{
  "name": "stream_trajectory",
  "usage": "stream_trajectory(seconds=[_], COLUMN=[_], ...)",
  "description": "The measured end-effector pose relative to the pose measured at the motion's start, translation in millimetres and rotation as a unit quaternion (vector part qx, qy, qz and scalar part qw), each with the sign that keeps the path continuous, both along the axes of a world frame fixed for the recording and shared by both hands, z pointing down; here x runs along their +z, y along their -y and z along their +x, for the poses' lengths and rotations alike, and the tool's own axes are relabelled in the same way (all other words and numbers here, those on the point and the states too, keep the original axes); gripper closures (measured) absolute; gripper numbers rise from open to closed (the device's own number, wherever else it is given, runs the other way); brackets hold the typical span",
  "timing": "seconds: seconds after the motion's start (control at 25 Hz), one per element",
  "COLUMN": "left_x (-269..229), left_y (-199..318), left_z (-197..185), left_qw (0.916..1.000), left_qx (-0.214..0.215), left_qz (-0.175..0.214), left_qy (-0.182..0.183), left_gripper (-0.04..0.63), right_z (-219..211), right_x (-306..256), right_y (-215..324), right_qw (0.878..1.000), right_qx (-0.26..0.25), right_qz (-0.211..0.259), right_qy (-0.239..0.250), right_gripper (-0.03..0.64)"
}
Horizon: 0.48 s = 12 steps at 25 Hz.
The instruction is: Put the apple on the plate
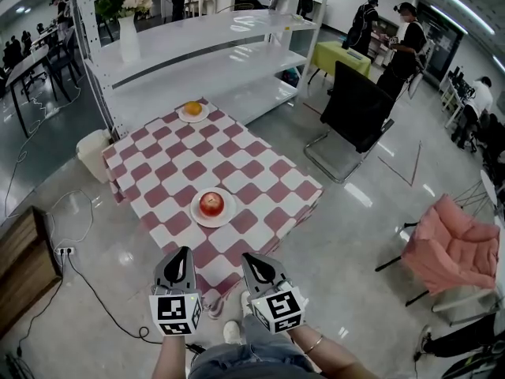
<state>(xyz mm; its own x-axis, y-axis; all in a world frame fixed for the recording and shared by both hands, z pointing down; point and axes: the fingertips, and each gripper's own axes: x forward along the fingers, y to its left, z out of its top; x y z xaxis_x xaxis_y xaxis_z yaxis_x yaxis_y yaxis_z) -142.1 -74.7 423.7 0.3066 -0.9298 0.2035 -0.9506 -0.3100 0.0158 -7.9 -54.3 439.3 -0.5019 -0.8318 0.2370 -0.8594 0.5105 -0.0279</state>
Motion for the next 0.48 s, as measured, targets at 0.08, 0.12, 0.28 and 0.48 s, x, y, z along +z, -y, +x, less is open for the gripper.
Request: stream_trajectory(seconds=[0.08,0.12,0.28,0.48], left_x=[-0.9,-1.6,-5.0,-7.2], left_y=[-6.8,-9.9,-20.9,-33.3], left_z=[-0.1,-0.3,-1.6,-1.4], left_qw=[1.0,1.0,1.0,1.0], left_qx=[0.001,0.001,0.001,0.005], left_qz=[0.0,0.0,0.002,0.002], left_qy=[-0.003,-0.005,-0.008,-0.005], left_gripper=[0.572,0.572,0.574,0.574], right_z=[0.5,0.9,2.0,2.9], right_x=[-3.3,-4.6,-8.1,-9.9], right_y=[-6.3,-9.3,-20.0,-32.1], right_qw=[1.0,1.0,1.0,1.0], right_qx=[0.002,0.003,0.006,0.009], right_qz=[0.005,0.007,0.01,0.011], right_qy=[0.003,0.004,0.006,0.007], right_gripper=[0.607,0.607,0.607,0.609])
